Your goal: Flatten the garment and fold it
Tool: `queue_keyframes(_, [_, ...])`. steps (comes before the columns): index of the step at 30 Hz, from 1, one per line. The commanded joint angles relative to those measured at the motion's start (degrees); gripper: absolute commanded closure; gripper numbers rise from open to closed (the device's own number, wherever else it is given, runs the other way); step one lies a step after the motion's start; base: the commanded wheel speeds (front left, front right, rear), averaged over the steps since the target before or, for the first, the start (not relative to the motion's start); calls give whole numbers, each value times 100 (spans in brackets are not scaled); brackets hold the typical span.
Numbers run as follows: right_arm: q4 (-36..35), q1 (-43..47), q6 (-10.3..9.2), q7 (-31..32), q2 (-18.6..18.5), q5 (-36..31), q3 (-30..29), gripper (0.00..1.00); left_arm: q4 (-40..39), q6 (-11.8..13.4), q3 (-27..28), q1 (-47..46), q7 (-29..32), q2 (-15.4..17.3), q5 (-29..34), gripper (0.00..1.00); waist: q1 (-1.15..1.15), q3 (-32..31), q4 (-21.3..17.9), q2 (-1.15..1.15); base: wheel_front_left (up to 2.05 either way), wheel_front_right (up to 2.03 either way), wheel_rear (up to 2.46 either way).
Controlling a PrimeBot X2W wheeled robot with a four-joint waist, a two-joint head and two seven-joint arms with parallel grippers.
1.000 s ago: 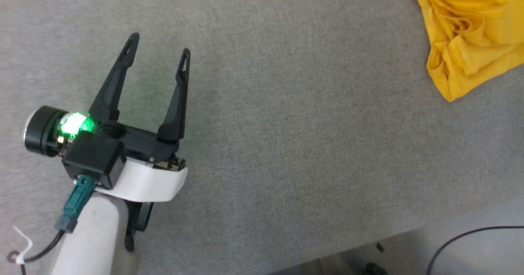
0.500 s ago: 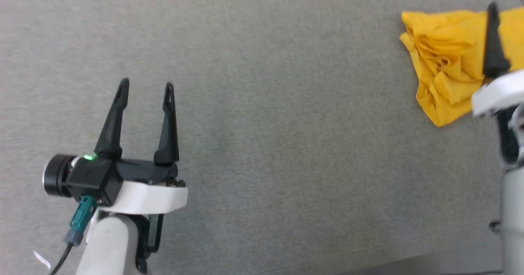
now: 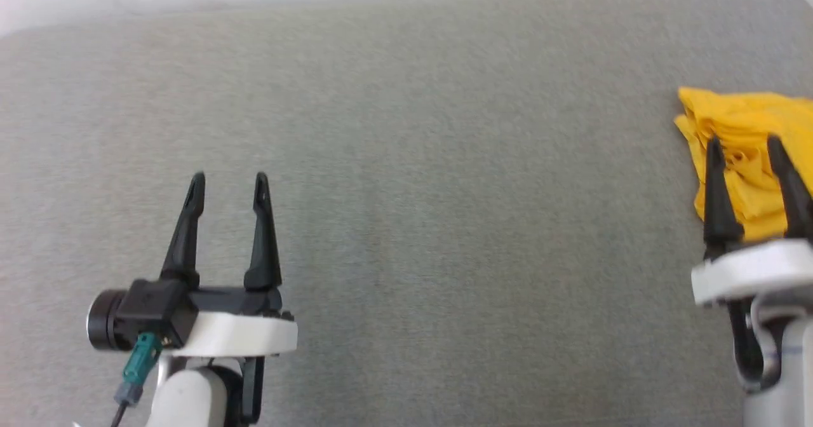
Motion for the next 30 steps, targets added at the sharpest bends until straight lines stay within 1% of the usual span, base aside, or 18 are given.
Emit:
queue_keyframes(1, [-86,188,-12,-79,23,-33,-21,0,-18,57,35,110,-26,-27,71,0,1,-344,343,0,0,0,0])
queue_keyframes(4, [-108,549,-12,-213,34,153,-30,0,12,97,76,266,-27,-80,105,0,1,-485,461,0,0,0,0])
queue_keyframes(6, [-56,759,-12,-343,35,214,-40,0,56,80,75,362,-27,-96,140,0,1,-568,524,0,0,0,0])
queue_keyframes(13, [213,1240,-12,-676,37,184,-50,0,377,-3,118,613,-28,-124,201,0,1,-807,632,0,0,0,0])
queue_keyframes(18, [335,1345,-12,-794,37,201,-72,0,561,-61,87,688,-28,-136,266,0,1,-931,645,0,0,0,0])
queue_keyframes(23, [474,1374,-12,-916,37,337,-87,0,732,-179,18,789,-28,-145,316,0,1,-1033,597,0,0,0,0])
queue_keyframes(30, [614,1350,-12,-985,38,413,-12,0,768,-242,104,887,-28,-194,279,0,1,-1061,516,0,0,0,0])
